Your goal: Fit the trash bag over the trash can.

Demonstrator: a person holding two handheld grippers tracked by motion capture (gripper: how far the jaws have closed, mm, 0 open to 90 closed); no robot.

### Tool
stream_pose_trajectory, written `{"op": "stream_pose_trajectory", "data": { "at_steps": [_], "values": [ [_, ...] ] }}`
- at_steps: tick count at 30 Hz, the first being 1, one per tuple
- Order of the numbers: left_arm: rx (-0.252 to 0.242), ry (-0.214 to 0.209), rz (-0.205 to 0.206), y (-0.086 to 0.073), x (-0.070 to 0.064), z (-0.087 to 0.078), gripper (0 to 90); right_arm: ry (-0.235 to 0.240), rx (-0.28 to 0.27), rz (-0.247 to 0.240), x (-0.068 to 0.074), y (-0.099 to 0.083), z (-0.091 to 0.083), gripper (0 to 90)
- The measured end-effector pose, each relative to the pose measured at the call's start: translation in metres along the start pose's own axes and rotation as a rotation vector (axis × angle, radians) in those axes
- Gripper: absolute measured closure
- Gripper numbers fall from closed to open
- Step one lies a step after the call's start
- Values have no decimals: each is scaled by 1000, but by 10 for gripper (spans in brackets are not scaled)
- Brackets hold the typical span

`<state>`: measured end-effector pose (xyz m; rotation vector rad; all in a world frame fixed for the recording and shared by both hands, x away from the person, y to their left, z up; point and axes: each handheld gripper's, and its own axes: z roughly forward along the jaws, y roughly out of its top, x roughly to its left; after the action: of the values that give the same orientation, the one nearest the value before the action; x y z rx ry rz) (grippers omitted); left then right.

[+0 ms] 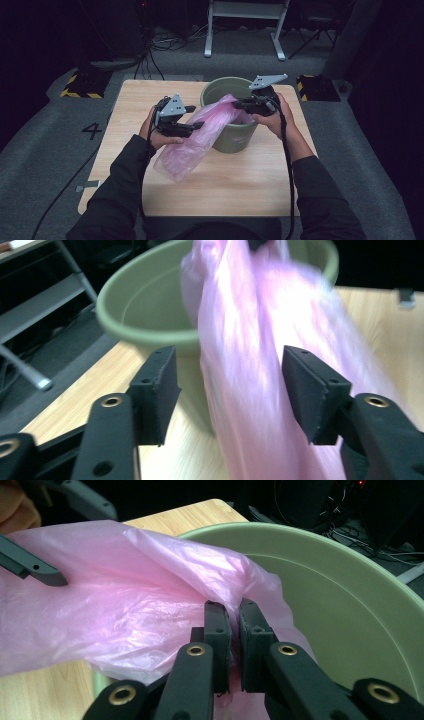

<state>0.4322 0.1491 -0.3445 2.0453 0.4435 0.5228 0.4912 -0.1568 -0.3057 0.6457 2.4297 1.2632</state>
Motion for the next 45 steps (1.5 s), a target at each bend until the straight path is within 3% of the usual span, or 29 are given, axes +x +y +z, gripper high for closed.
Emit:
{"op": "stream_pose_trajectory", "data": {
  "at_steps": [2, 5, 7, 9, 12, 13, 14, 15, 17, 18, 20, 22, 24, 26, 28, 32, 33, 35, 38, 41, 45],
  "values": [
    [-2, -11, -25, -8, 2, -2, 437, 7, -3, 10, -3, -2, 1, 846],
    [-8, -60, -63, -17, 5, -2, 487, 0, 0, 14, -7, -5, 1, 844],
    [10, -86, -49, -20, 4, -1, 551, -2, 0, 17, -10, -6, 2, 842],
    [22, -87, -18, -22, 1, 1, 676, -15, 0, 22, -12, -7, 2, 835],
    [22, -75, 23, -22, -2, 3, 770, -25, -1, 18, -12, -7, 3, 812],
    [13, -73, 26, -21, -3, 3, 839, -43, -5, 19, -12, -8, 3, 744],
    [13, -73, 26, -21, -3, 3, 855, -43, -5, 19, -12, -8, 3, 744],
    [6, -75, 26, -20, -3, 3, 855, -56, -11, 13, -12, -8, 3, 680],
    [14, -57, 29, -17, -4, 3, 879, -49, -34, 5, -10, -8, 2, 501],
    [16, -56, 23, -16, -4, 3, 884, -57, -45, -12, -6, -6, 1, 362],
    [18, -50, 25, -14, -5, 2, 887, -56, -43, -24, -4, -5, 1, 339],
    [6, -50, 17, -13, -5, 0, 890, -40, -41, -50, 1, -3, 1, 358],
    [-7, -43, 18, -11, -5, -3, 892, -17, -38, -67, 4, -1, 2, 617],
    [-28, -52, 7, -10, -4, -7, 892, -22, -23, -73, 4, -1, 4, 781],
    [-32, -57, 8, -6, -3, -10, 892, -25, 7, -61, 2, 0, 9, 827],
    [-33, -65, 8, 3, -1, -8, 892, -36, 30, -45, 1, 0, 14, 775],
    [-37, -70, 9, 6, -1, -7, 892, -64, 49, -33, 2, 1, 18, 641],
    [-41, -71, 11, 13, -1, -4, 892, -76, 46, -22, 1, 1, 19, 604],
    [-35, -76, 8, 22, -1, 5, 892, -66, 9, -13, 1, 1, 16, 455],
    [-25, -75, 6, 25, -2, 12, 893, -85, -10, -26, 3, 3, 10, 408],
    [-13, -80, 14, 26, -5, 19, 892, -70, -37, -53, 6, 4, 1, 385]
  ]
}}
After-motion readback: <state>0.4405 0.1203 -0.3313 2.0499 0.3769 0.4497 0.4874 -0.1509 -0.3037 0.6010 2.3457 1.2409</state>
